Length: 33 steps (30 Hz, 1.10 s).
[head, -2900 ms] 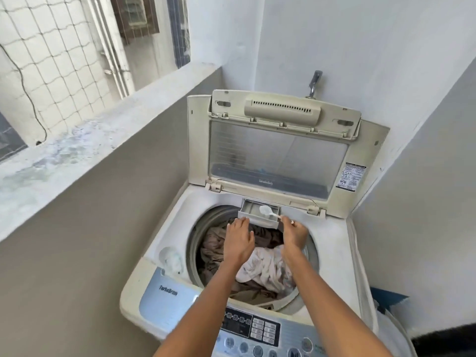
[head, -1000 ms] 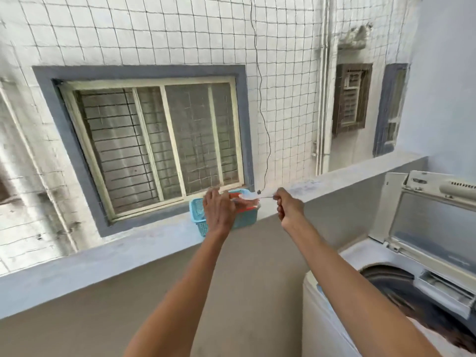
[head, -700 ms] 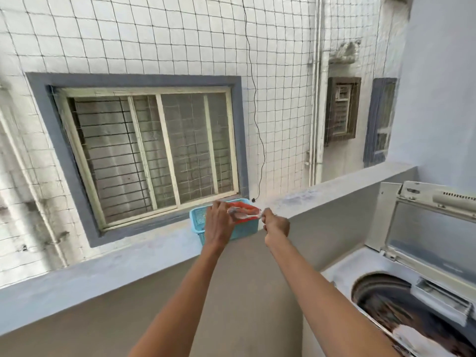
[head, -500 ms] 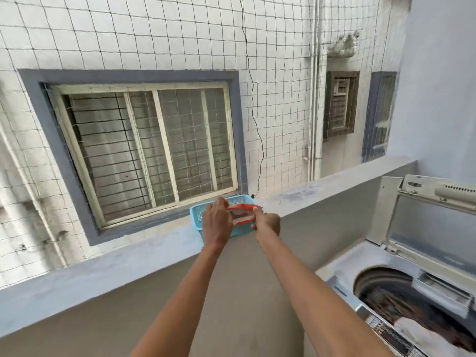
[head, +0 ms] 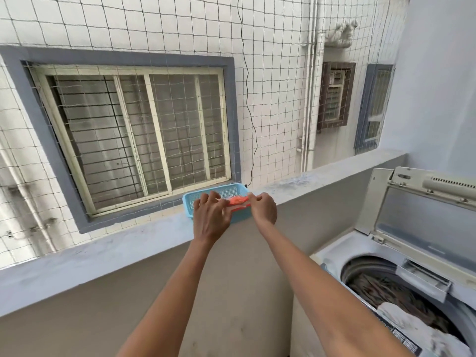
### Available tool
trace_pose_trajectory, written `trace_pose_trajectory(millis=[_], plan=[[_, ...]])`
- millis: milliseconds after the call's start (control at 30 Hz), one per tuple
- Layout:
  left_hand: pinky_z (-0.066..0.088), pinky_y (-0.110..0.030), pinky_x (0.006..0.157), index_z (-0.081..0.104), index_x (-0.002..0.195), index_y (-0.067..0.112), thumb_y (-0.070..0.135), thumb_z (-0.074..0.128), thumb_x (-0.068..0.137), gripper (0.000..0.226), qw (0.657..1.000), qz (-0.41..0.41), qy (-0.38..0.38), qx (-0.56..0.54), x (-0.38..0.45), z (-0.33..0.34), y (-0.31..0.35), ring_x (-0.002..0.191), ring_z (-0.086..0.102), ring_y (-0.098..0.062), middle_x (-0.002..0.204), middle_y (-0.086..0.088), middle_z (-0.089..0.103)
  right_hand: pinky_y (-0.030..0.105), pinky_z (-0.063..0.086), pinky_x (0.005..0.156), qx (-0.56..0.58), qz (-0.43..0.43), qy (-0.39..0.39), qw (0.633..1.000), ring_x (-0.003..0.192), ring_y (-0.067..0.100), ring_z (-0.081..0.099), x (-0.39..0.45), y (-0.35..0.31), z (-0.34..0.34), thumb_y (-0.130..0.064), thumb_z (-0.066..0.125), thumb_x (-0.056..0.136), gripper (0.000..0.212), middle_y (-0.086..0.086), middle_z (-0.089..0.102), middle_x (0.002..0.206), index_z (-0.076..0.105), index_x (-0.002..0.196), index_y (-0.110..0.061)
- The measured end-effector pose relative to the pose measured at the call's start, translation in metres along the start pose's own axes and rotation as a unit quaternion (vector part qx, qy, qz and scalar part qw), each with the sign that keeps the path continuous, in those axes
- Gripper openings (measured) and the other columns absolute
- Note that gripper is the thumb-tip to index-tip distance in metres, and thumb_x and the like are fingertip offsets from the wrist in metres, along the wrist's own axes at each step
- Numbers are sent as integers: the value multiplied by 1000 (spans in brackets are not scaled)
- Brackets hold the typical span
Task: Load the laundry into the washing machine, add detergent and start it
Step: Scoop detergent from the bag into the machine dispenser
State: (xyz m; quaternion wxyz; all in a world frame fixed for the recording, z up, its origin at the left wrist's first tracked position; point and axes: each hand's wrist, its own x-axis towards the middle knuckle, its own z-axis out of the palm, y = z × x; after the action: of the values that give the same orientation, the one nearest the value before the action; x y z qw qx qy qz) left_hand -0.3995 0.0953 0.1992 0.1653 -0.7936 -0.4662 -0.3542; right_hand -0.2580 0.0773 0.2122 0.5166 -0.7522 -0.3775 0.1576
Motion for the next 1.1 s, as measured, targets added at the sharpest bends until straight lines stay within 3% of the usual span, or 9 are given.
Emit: trace_pose_trajectory(millis=[100, 167, 300, 433, 567, 700, 800, 900, 1100], plan=[[36, -48, 103, 69, 99, 22, 43, 38, 78, 43, 1000, -9, -16, 7, -1, -1, 5, 109, 54, -29, 115, -6, 61, 36, 50, 84, 74, 28, -40, 996, 96, 32, 62, 8, 9, -2, -41, 58, 87, 32, 12, 58, 109, 56, 97, -11], [20, -49, 113, 66, 105, 20, 45, 31, 81, 50, 1000, -11, -25, 5, 4, -2, 14, 119, 51, -28, 123, -7, 58, 40, 57, 76, 151, 53, -80, 984, 77, 27, 65, 10, 14, -8, -38, 57, 88, 27, 10, 62, 96, 52, 93, -12], [32, -44, 108, 64, 112, 14, 34, 37, 87, 41, 999, 23, -14, -39, 25, -4, 52, 116, 52, -29, 122, -9, 58, 29, 52, 57, 198, 47, -89, 975, 55, 16, 57, 20, 18, -33, -28, 50, 95, 19, 5, 59, 78, 54, 93, -10], [38, -39, 97, 58, 122, 7, 15, 46, 93, 33, 987, 45, -86, -124, 40, 21, 113, 116, 49, -31, 124, -13, 56, 31, 53, 55, 178, 42, -68, 981, 51, 17, 55, 38, 44, -62, -21, 50, 91, 14, 7, 62, 72, 58, 89, -10], [42, -43, 95, 61, 116, 5, 17, 41, 95, 31, 949, -16, -244, -198, 29, 84, 182, 114, 51, -36, 120, -18, 56, 42, 59, 72, 75, 66, -32, 994, 66, 29, 67, 57, 112, -95, -25, 52, 86, 24, 8, 66, 67, 52, 62, -21], [44, -41, 93, 62, 114, 3, 15, 39, 95, 32, 909, -26, -348, -229, -4, 147, 250, 111, 55, -37, 120, -22, 58, 42, 57, 77, -13, 134, -13, 991, 85, 34, 68, 81, 204, -132, -26, 50, 77, 19, 12, 70, 84, 51, 59, -19], [44, -40, 94, 62, 115, 4, 13, 40, 93, 33, 885, -10, -389, -258, -24, 191, 296, 114, 54, -36, 122, -21, 59, 33, 51, 75, -71, 170, 2, 983, 96, 33, 65, 84, 254, -165, -23, 49, 82, 15, 13, 70, 101, 62, 80, -17], [45, -40, 93, 62, 113, 6, 18, 43, 92, 30, 866, 46, -423, -264, -35, 236, 338, 113, 54, -35, 121, -19, 58, 32, 46, 79, -132, 217, 40, 966, 105, 32, 61, 94, 306, -191, -22, 46, 88, 27, 14, 67, 111, 67, 101, -11], [47, -43, 85, 63, 101, 2, 11, 46, 88, 23, 838, 195, -414, -296, -44, 319, 406, 102, 57, -37, 107, -20, 61, 32, 46, 72, -173, 297, 131, 930, 95, 31, 62, 113, 406, -222, -22, 44, 92, 22, 9, 69, 100, 65, 95, -15]])
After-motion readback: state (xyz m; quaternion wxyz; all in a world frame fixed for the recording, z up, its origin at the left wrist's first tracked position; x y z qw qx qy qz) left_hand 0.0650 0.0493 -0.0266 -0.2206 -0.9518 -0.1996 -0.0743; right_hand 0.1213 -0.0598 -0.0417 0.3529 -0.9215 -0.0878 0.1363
